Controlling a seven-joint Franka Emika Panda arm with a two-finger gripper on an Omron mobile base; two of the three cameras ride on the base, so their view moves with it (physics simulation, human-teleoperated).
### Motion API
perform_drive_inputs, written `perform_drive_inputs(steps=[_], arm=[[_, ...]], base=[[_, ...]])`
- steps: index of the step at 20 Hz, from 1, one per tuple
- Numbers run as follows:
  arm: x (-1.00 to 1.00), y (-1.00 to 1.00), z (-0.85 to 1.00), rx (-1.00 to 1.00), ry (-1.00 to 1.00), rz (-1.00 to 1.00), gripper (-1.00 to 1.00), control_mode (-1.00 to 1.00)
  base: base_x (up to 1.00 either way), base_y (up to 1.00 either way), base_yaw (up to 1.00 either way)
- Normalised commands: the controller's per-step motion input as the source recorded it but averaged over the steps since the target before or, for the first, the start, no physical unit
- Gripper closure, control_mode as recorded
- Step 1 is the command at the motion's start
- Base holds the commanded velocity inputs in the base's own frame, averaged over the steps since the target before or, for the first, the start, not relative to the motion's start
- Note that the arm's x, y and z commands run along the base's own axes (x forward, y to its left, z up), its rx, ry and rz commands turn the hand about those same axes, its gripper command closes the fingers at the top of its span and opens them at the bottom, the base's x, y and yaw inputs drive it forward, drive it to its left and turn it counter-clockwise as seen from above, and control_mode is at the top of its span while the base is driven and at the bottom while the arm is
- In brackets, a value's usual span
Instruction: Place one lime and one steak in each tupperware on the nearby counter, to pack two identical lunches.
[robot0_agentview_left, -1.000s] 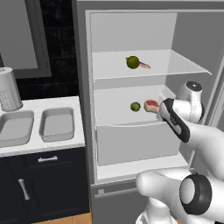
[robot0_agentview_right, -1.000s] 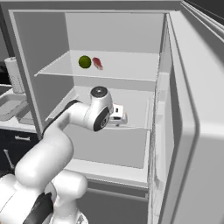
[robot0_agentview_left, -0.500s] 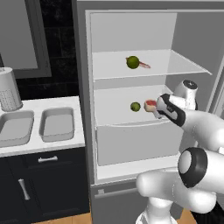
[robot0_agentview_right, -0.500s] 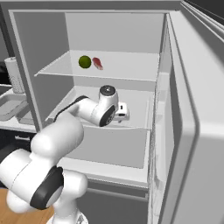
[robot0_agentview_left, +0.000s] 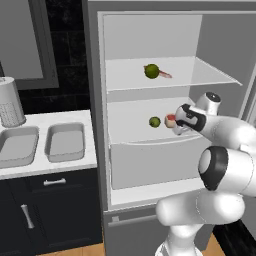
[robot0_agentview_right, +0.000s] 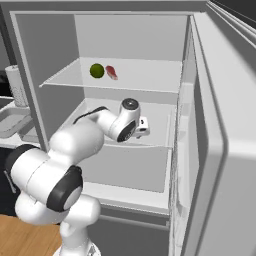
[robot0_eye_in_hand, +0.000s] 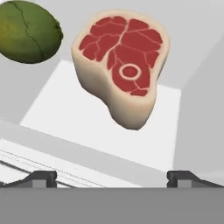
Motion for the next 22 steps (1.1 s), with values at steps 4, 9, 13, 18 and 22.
perform_drive_inputs(steps=[4, 9, 13, 18, 22], arm=[[0.38, 0.00, -0.09, 0.00, 0.00, 0.06, -1.00, -1.00], [0.23, 0.00, -0.18, 0.00, 0.00, 0.06, -1.00, -1.00], [0.32, 0.00, -0.13, 0.00, 0.00, 0.08, -1.00, -1.00], [0.29, -0.01, -0.03, 0.00, 0.00, 0.08, -1.00, -1.00], [0.17, 0.00, -0.18, 0.00, 0.00, 0.06, -1.00, -1.00]], base=[[0.00, 0.00, 0.00], [0.00, 0.00, 0.00], [0.00, 0.00, 0.00], [0.00, 0.00, 0.00], [0.00, 0.00, 0.00]])
